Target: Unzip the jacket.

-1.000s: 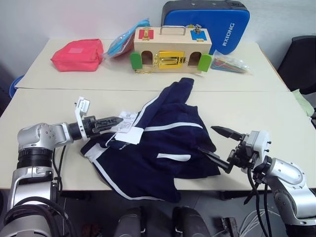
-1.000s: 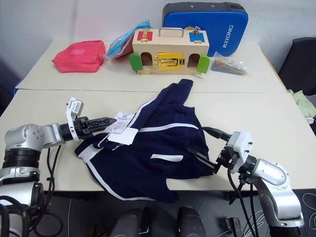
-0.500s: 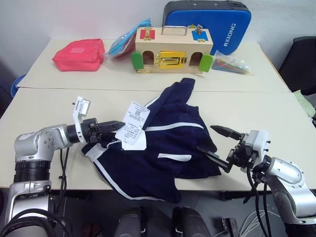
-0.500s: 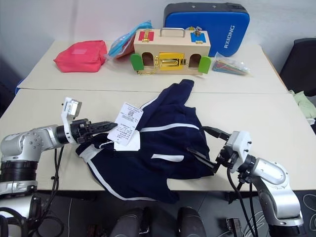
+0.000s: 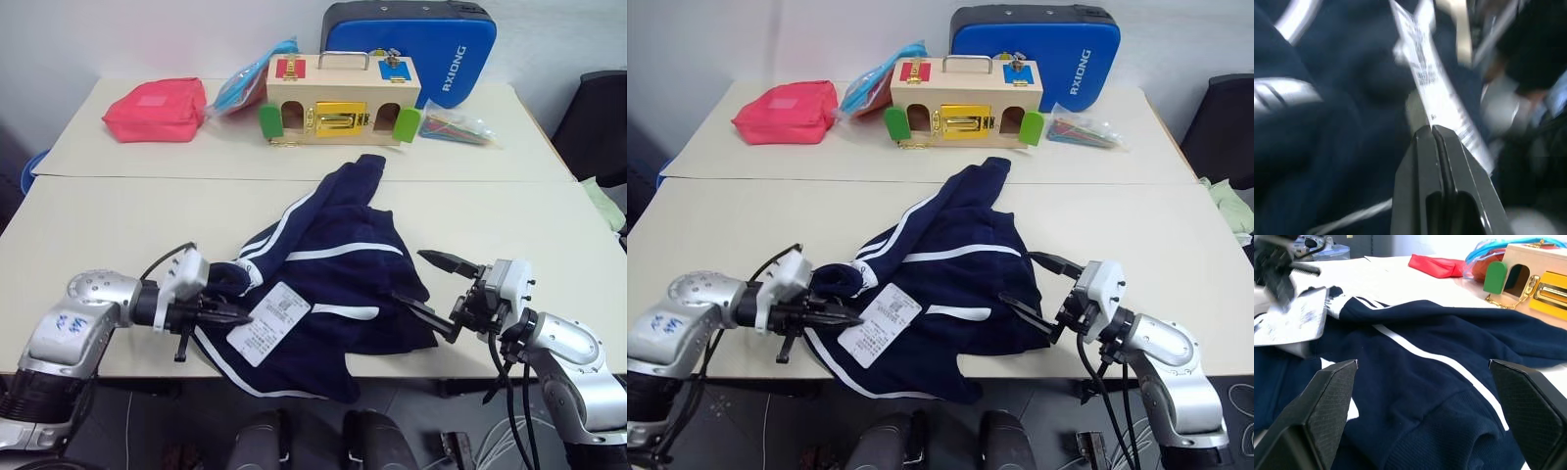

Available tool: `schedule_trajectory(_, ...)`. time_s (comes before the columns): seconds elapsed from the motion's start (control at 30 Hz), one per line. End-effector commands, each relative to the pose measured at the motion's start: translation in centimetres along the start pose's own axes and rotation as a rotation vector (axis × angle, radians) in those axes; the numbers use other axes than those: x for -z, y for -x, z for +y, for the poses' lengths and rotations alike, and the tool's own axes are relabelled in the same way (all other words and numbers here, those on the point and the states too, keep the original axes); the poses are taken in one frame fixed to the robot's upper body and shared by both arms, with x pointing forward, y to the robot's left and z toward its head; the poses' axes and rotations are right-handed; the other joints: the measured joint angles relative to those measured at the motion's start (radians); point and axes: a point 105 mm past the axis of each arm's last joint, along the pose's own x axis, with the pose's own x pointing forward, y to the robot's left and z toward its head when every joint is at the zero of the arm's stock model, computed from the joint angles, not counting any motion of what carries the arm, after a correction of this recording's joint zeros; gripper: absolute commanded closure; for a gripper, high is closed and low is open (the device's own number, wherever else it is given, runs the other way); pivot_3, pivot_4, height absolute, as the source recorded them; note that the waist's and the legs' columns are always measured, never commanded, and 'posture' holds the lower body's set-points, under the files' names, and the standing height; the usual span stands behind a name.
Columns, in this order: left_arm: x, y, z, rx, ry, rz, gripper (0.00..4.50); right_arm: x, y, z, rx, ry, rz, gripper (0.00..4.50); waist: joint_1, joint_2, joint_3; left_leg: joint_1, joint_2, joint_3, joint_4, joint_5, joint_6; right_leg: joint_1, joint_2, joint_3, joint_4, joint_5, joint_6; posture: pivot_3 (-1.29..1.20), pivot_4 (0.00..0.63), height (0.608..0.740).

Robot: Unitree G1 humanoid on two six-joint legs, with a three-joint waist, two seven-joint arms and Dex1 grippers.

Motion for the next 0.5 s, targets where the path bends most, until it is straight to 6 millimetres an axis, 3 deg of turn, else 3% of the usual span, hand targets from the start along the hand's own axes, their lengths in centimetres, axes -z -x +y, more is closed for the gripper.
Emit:
schedule_trajectory(0.03,-1.3,0.6,2.0,-0.125,-0.165,-0.019,3.89,-0.7,-0.1,0.0,-0.004,0.030,-0.031,0.00,0.004,0.000,0.000,0.000,0.000,0.000,0.000,0.000,0.000,0.000,-0.001,0.000,0.000,0.000,0.000,0.00,0.150,0.740)
schedule_trajectory(0.3,-3.7,2.2,1.8,-0.092,-0.220,-0.058,1.44,-0.6,0.0,-0.1,-0.005,0.032,-0.033,0.00,-0.007,0.000,0.000,0.000,0.000,0.001,0.000,0.002,0.007,0.000,0.001,-0.001,0.001,0.000,0.000,0.00,0.150,0.740)
schedule_trajectory(0.47,-4.3,4.6,4.5,-0.265,-0.328,-0.015,0.05,-0.6,0.2,0.1,0.010,0.028,-0.031,0.00,-0.001,0.001,0.000,0.000,0.001,0.001,0.001,0.003,0.007,0.000,0.002,-0.001,0.001,0.000,0.000,0.00,0.150,0.740)
schedule_trajectory(0.5,-4.1,4.7,5.0,-0.291,-0.341,0.001,0.05,-0.5,0.2,0.2,0.010,0.027,-0.031,0.00,0.001,0.001,0.000,0.000,0.000,0.000,0.001,0.003,0.007,0.000,0.001,-0.001,0.002,0.000,0.000,0.00,0.150,0.740)
